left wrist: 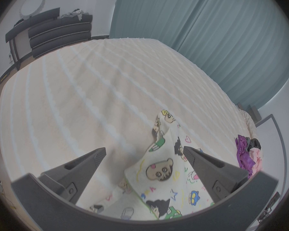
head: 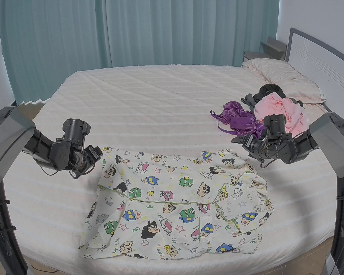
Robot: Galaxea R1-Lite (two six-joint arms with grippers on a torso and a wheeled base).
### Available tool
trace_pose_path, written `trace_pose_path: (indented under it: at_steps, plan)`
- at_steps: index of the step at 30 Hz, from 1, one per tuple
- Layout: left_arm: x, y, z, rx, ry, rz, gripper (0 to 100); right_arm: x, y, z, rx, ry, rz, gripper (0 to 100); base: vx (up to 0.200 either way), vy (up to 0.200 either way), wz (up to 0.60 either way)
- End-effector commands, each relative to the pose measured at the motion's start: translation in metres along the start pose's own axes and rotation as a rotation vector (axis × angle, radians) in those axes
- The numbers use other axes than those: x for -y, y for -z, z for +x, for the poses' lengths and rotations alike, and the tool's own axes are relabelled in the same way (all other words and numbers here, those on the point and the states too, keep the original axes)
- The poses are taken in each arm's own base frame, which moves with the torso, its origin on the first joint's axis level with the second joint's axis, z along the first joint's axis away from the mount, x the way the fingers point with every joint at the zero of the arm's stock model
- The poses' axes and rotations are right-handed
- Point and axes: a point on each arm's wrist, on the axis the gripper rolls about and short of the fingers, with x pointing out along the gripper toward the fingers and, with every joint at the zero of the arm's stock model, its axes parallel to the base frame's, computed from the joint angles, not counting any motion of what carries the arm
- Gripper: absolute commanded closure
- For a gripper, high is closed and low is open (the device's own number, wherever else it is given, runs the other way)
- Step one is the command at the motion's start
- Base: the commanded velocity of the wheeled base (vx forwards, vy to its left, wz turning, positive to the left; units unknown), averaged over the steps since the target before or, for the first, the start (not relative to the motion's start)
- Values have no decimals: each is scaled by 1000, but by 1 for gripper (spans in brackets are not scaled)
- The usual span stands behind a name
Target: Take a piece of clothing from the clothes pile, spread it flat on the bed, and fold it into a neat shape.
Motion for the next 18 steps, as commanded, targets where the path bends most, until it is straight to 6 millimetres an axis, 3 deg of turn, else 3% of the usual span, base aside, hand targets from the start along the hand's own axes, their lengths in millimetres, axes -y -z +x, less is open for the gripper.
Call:
trace_pose_path:
  at_steps: [1, 5, 12, 13, 18]
  plan:
    - [1, 18, -36, -28, 48, -23, 0, -5, 5, 32, -62, 24, -10, 0, 0, 0, 0]
    - [-6, 33, -47, -54, 48, -14, 0, -10, 4, 49, -57, 40, -24, 0, 0, 0, 0]
    - [-10, 48, -65, -63, 81, -16, 0, -14, -2, 62, -75, 76, -85, 0, 0, 0, 0]
    - [-12, 57, -69, -65, 103, -5, 0, -16, 6, 74, -93, 102, -104, 0, 0, 0, 0]
    - [-13, 67, -73, -65, 131, 8, 0, -14, 16, 83, -108, 133, -129, 0, 0, 0, 0]
